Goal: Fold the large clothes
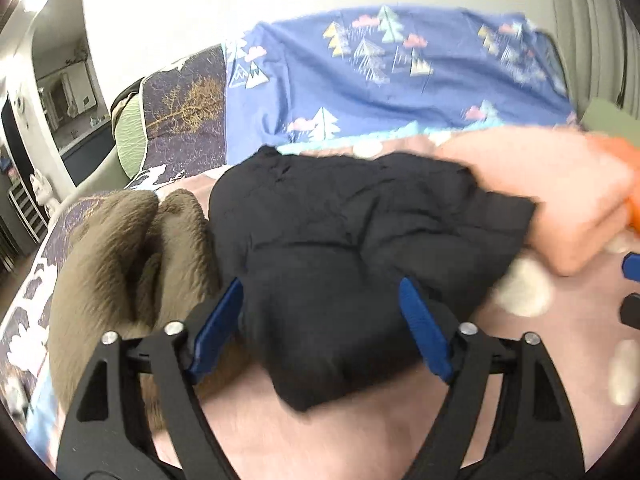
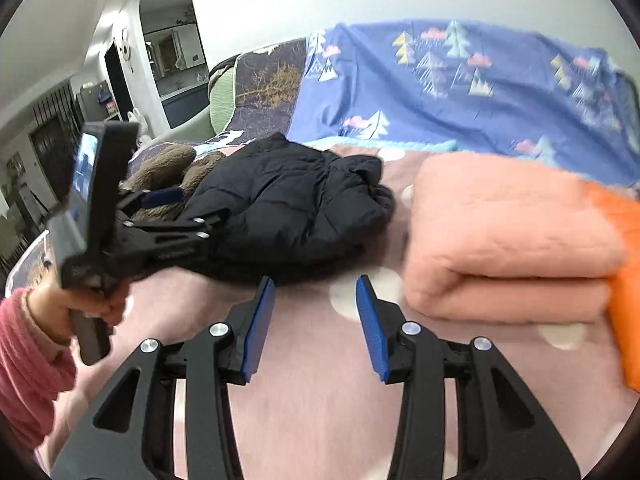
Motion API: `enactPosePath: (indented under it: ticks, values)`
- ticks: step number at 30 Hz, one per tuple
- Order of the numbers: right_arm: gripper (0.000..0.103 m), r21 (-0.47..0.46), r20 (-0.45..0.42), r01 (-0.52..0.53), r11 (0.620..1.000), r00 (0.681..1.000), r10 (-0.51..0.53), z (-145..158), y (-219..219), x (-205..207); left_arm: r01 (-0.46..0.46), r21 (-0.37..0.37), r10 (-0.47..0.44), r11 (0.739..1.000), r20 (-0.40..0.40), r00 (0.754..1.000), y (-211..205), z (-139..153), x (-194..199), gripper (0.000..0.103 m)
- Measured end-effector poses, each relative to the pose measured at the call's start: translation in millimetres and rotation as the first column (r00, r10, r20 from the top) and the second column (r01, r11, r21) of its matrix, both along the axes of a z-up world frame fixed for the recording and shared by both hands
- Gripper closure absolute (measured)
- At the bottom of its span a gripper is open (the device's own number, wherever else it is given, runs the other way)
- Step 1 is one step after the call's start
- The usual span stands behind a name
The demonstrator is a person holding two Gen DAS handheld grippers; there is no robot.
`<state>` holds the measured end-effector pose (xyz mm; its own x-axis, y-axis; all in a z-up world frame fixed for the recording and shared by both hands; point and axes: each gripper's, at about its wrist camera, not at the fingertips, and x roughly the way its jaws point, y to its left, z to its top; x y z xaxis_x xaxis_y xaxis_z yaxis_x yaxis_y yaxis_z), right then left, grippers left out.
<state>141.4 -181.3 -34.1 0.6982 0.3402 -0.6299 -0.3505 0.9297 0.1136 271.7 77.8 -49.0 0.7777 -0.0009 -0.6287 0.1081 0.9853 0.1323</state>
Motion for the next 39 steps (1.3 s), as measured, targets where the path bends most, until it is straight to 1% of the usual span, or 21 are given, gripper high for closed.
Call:
enactPosePath:
  ticks: [1, 3, 4, 5, 7, 8, 9, 11, 14, 17, 18, 20, 22, 24, 27, 31, 39]
  values:
    - [0.058, -0.021, 0.022, 0.024, 0.999, 0.999, -0.024, 7, -4, -16, 0.001, -0.031, 0.000, 1.000, 0.011, 1.000, -1, 7, -16, 0.016]
    - [0.058, -0.028, 0.038, 0.051, 0.998, 0.998, -0.050, 15, -11, -39, -0.006, -0.085, 0.008, 0.996, 0.027, 1.000, -2, 19, -45, 0.010]
    - [0.055, -0.026, 0.042, 0.067, 0.997, 0.997, -0.066, 20, -15, -50, -0.015, -0.109, 0.019, 0.994, 0.034, 0.999, -3, 23, -60, 0.007]
    - [0.050, -0.021, 0.047, 0.086, 0.996, 0.995, -0.085, 24, -19, -61, -0.027, -0.129, 0.032, 0.991, 0.037, 0.999, -3, 27, -72, 0.005]
    - [0.043, -0.004, 0.056, 0.112, 0.994, 0.992, -0.112, 33, -24, -80, -0.048, -0.175, 0.055, 0.983, 0.034, 0.998, -6, 38, -104, 0.002]
    - [0.039, 0.006, 0.065, 0.133, 0.991, 0.989, -0.133, 39, -29, -94, -0.051, -0.185, 0.059, 0.981, 0.036, 0.998, -8, 43, -117, 0.002]
    - [0.038, 0.014, 0.069, 0.152, 0.988, 0.986, -0.152, 42, -32, -103, -0.054, -0.185, 0.063, 0.981, 0.041, 0.997, -11, 47, -131, 0.002]
    - [0.029, 0.028, 0.066, 0.186, 0.982, 0.980, -0.188, 50, -36, -122, -0.074, -0.169, 0.086, 0.983, 0.065, 0.994, -19, 56, -159, 0.002]
    - [0.023, 0.044, 0.061, 0.219, 0.975, 0.973, -0.222, 60, -44, -151, -0.089, -0.158, 0.106, 0.983, 0.102, 0.989, -27, 66, -194, 0.002]
    - [0.018, 0.032, 0.070, 0.246, 0.969, 0.966, -0.247, 68, -47, -175, -0.085, -0.175, 0.104, 0.981, 0.102, 0.989, -32, 73, -223, 0.002]
    - [0.017, 0.032, 0.074, 0.257, 0.966, 0.963, -0.258, 71, -49, -182, -0.097, -0.169, 0.114, 0.981, 0.098, 0.989, -34, 74, -232, 0.002]
    - [0.013, 0.034, 0.078, 0.272, 0.962, 0.959, -0.274, 74, -52, -192, -0.137, -0.119, 0.147, 0.984, 0.088, 0.985, -38, 74, -242, 0.002]
    - [0.013, 0.029, 0.077, 0.289, 0.957, 0.954, -0.290, 76, -53, -199, -0.183, -0.040, 0.185, 0.982, 0.083, 0.979, -43, 71, -251, 0.002]
    - [0.012, 0.012, 0.075, 0.304, 0.953, 0.950, -0.304, 76, -53, -207, -0.182, -0.020, 0.183, 0.983, 0.086, 0.979, -45, 72, -258, 0.002]
    - [0.012, 0.004, 0.058, 0.303, 0.953, 0.951, -0.303, 75, -52, -211, -0.142, -0.037, 0.144, 0.989, 0.059, 0.988, -49, 72, -268, 0.002]
    - [0.012, 0.020, 0.055, 0.306, 0.952, 0.950, -0.307, 77, -54, -217, -0.120, -0.028, 0.121, 0.992, 0.057, 0.991, -56, 74, -275, 0.002]
    - [0.012, 0.011, 0.062, 0.315, 0.949, 0.947, -0.315, 79, -55, -219, -0.099, -0.054, 0.102, 0.994, 0.046, 0.994, -57, 77, -279, 0.002]
